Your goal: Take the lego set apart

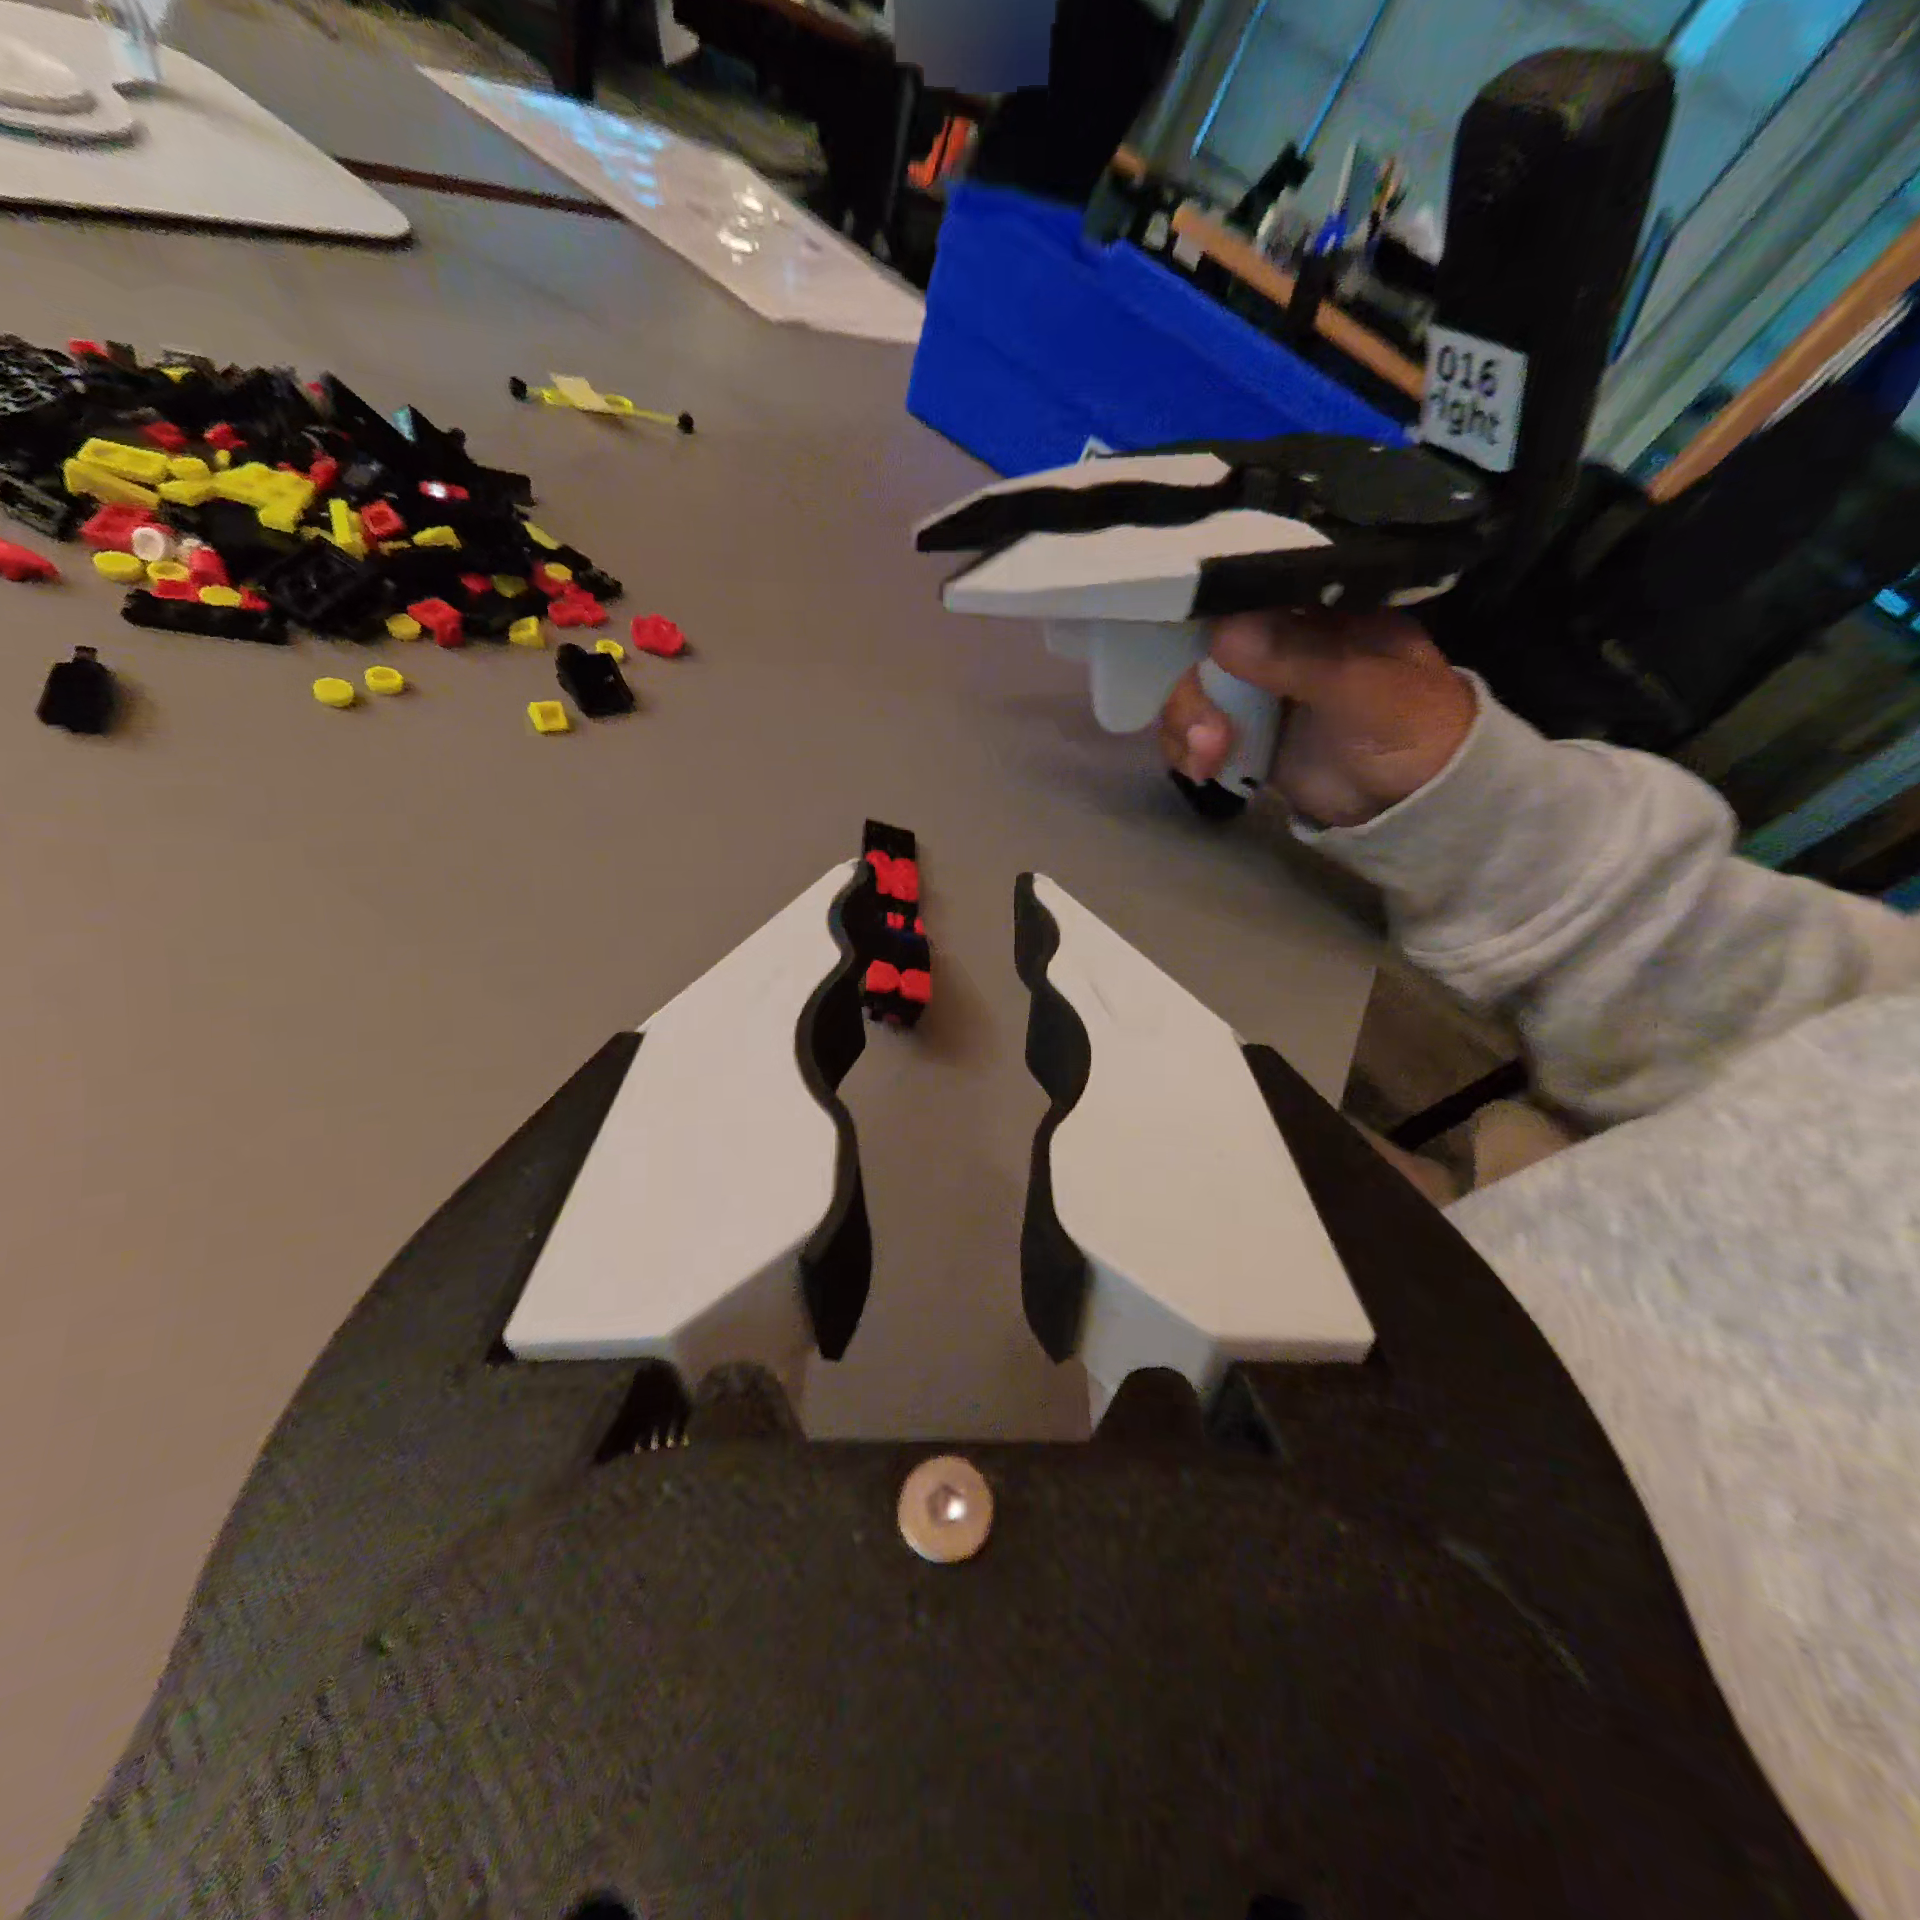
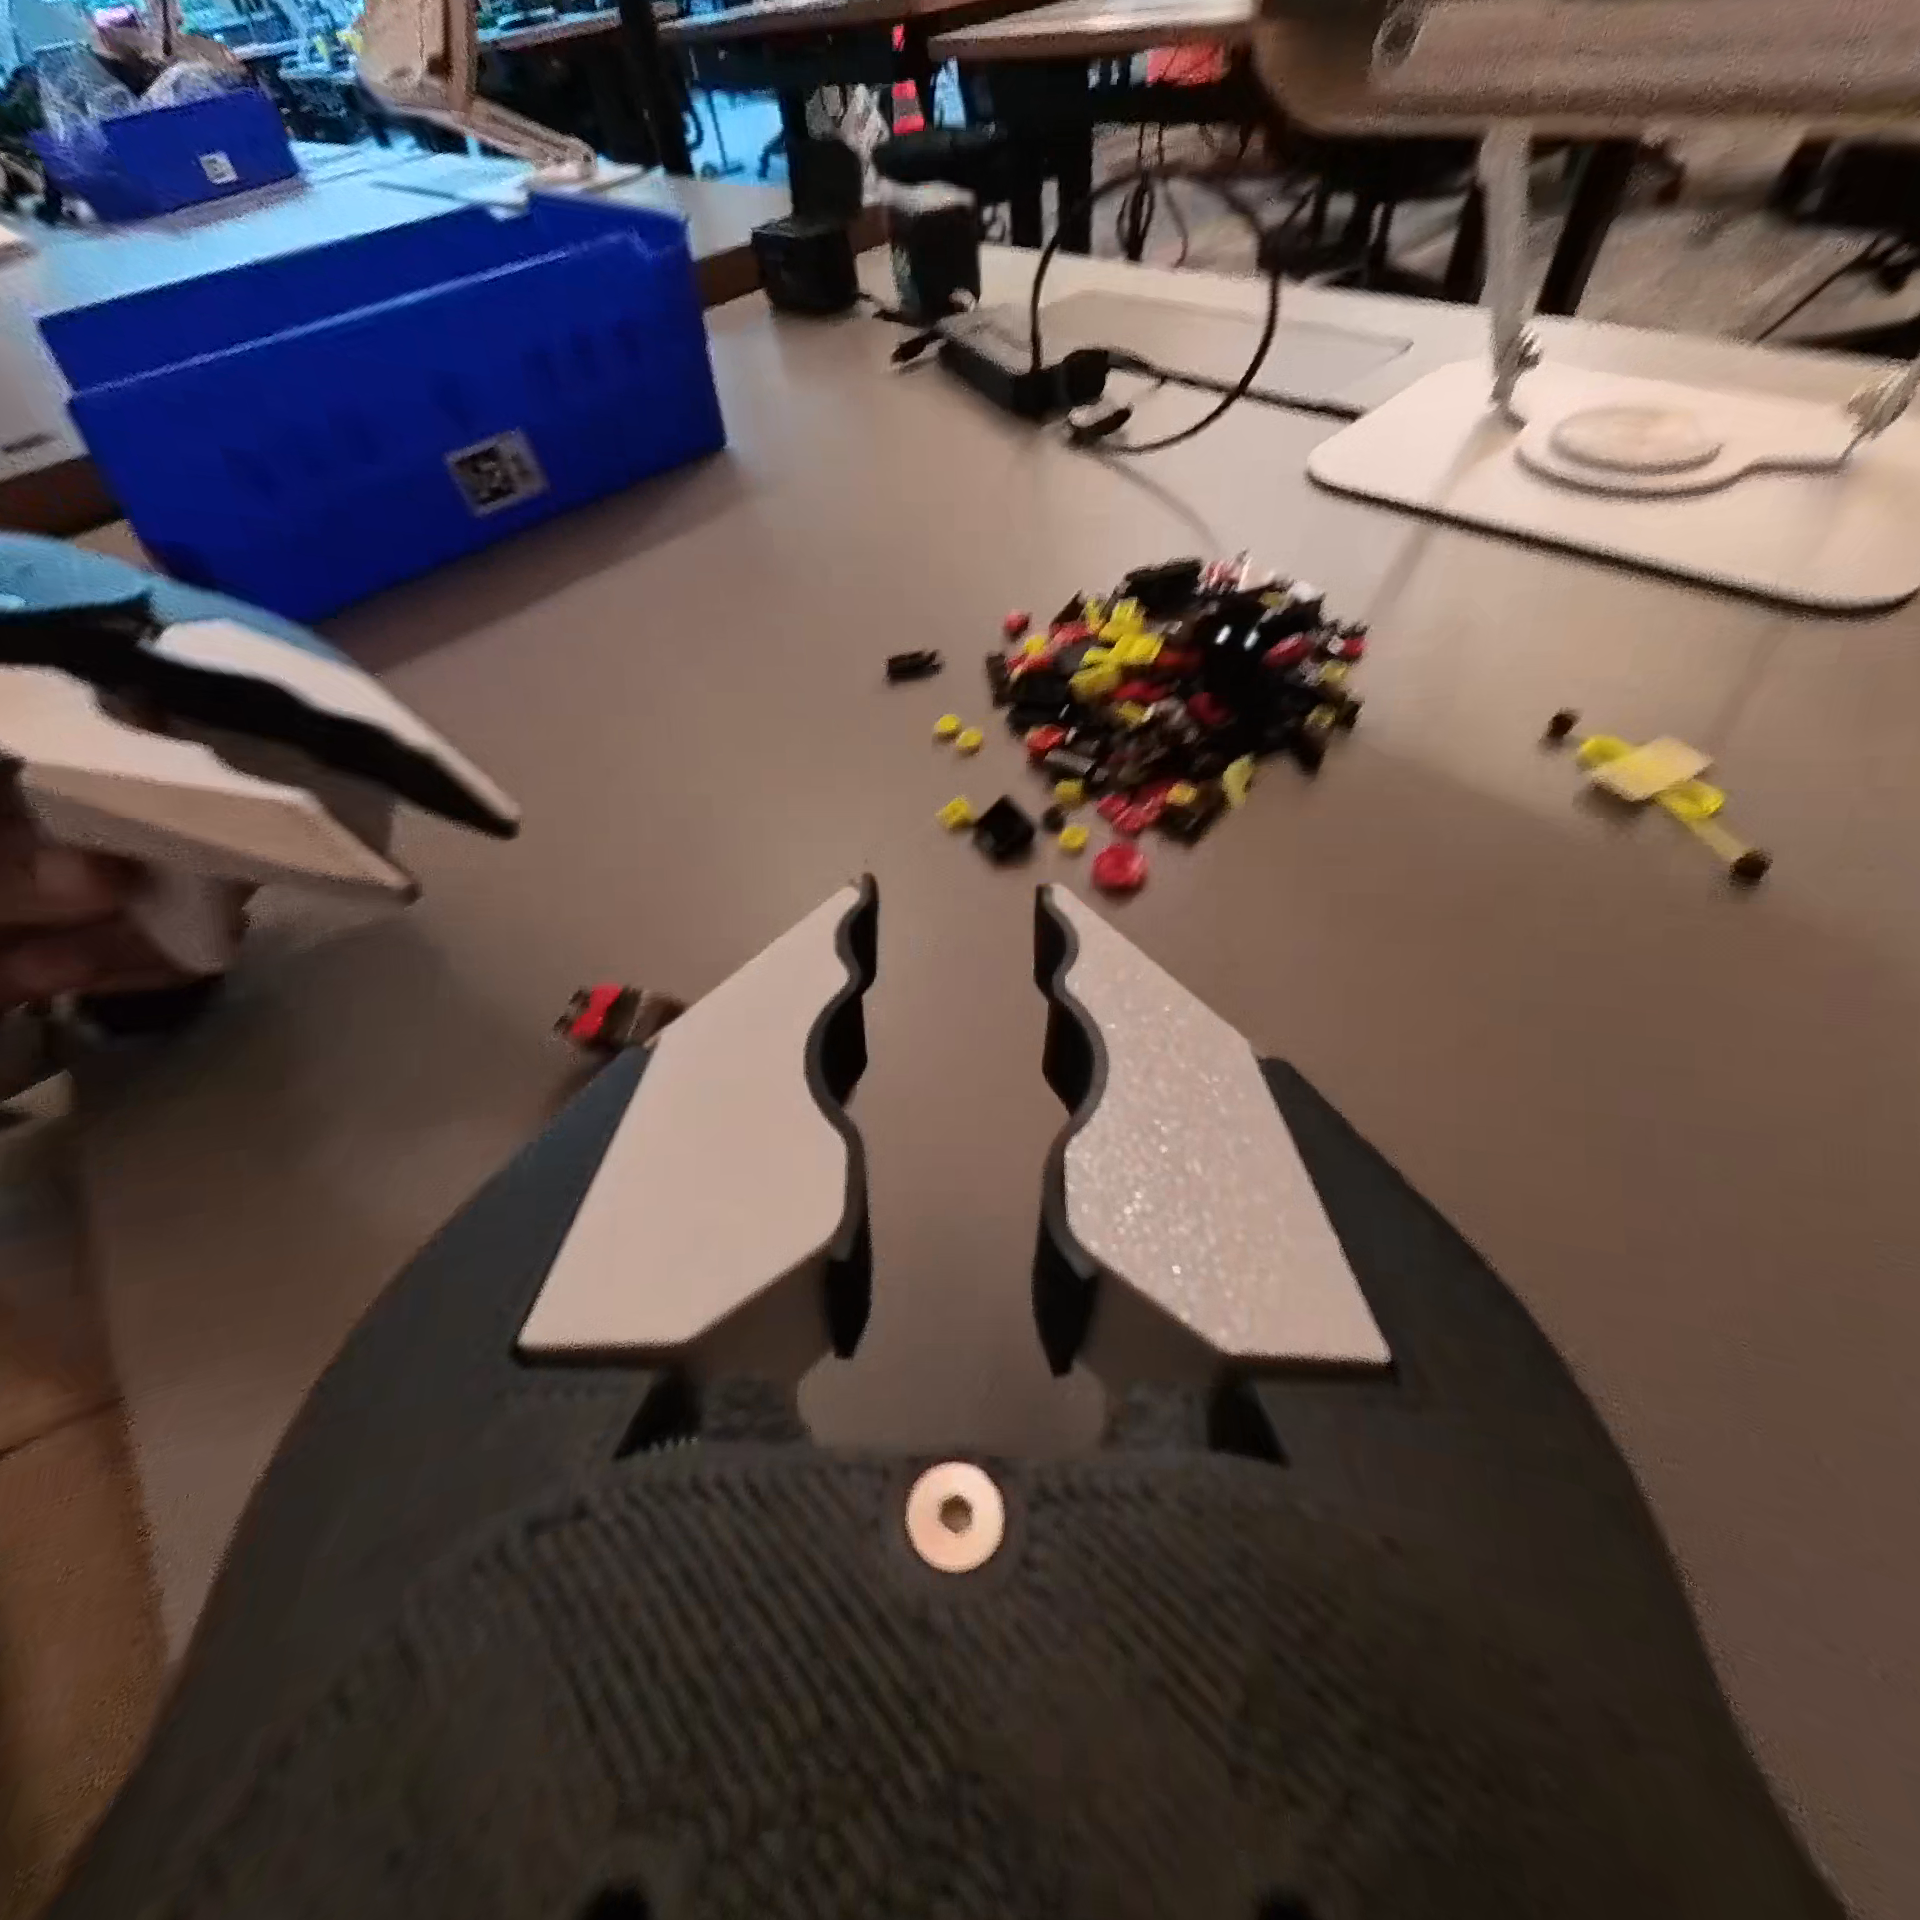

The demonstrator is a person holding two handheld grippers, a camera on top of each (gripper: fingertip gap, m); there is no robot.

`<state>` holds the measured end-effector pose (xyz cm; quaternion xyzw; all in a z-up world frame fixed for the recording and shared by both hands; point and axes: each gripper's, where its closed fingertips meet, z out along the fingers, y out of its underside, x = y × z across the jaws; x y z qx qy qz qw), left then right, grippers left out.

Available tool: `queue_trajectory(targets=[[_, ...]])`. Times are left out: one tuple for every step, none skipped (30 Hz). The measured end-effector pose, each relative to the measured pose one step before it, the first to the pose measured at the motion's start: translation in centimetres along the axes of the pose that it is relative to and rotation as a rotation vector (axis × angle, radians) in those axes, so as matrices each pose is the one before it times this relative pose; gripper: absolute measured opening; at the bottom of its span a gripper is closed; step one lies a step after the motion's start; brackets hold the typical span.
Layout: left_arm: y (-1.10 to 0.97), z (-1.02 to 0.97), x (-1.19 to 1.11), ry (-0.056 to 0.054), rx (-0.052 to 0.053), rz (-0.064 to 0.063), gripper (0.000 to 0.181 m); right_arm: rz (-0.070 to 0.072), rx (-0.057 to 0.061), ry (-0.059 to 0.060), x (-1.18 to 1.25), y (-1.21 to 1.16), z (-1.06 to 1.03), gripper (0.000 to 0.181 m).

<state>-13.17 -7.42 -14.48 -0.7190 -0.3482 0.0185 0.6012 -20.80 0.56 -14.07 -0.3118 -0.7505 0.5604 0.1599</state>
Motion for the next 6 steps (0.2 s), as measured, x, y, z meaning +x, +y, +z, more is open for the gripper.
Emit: queue_trajectory(targets=[[0.299, 0.279, 0.114, -0.0125, -0.0225, 0.0139, 0.028, 0.0142, -0.0165, -0.011, -0.685, 0.854, -0.467, 0.028], [0.34, 0.329, 0.129, -0.0078, -0.0259, 0.0071, 0.03, 0.0074, -0.016, -0.0115, -0.683, 0.568, -0.423, 0.029], [0.454, 0.402, 0.079, -0.0081, -0.036, 0.0067, 0.033, -0.0073, -0.0034, -0.0092, -0.603, 0.235, -0.343, 0.029], [0.5, 0.444, -0.088, -0.0198, -0.0427, 0.012, 0.035, -0.0176, 0.0036, -0.0045, -0.45, 0.048, -0.186, 0.029], [0.508, 0.487, -0.08, -0.0193, -0.0453, 0.0166, 0.038, -0.0203, -0.0023, -0.0023, -0.292, 0.064, 0.006, 0.029], [0.475, 0.58, 0.009, -0.0123, -0.0477, 0.0216, 0.04, -0.0123, -0.0184, -0.0066, -0.207, 0.245, 0.188, 0.03]])
